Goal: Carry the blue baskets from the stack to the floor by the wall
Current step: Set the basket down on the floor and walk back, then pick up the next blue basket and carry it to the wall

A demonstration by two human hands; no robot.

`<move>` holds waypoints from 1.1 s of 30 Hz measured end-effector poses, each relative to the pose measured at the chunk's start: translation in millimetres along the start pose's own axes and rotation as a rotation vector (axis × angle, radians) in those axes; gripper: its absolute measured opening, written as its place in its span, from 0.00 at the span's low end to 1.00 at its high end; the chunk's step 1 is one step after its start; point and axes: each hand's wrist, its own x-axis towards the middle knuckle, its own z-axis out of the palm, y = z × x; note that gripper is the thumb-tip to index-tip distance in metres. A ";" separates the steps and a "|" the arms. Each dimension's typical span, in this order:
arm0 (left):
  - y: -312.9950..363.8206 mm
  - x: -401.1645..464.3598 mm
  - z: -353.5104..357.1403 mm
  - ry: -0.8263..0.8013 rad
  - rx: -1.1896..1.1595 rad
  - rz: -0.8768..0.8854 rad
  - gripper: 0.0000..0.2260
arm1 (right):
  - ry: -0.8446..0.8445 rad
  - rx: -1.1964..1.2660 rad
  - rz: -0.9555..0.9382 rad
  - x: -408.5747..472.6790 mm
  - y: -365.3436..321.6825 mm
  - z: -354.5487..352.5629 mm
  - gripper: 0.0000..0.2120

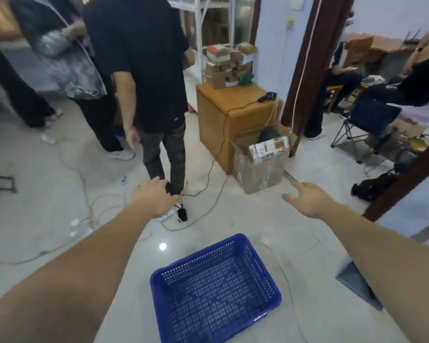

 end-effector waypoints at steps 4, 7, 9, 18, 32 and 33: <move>-24.9 -12.9 74.0 -0.152 0.012 -0.233 0.33 | -0.128 0.013 -0.096 58.1 -8.3 56.2 0.36; -36.5 -22.5 131.7 -0.266 0.012 -0.333 0.33 | -0.242 -0.028 -0.129 86.1 -0.5 112.6 0.36; -42.8 -26.6 173.8 -0.335 -0.001 -0.382 0.33 | -0.324 -0.067 -0.130 101.8 7.3 154.2 0.36; -74.6 -8.4 418.4 -0.498 -0.100 -0.517 0.31 | -0.552 -0.142 -0.064 178.6 69.7 389.6 0.35; -151.0 1.2 727.2 -0.316 -0.611 -1.100 0.20 | -0.281 0.313 0.285 294.7 123.9 647.0 0.21; -152.6 2.5 735.9 -0.249 -0.668 -1.147 0.19 | -0.270 0.372 0.319 298.4 126.2 653.4 0.18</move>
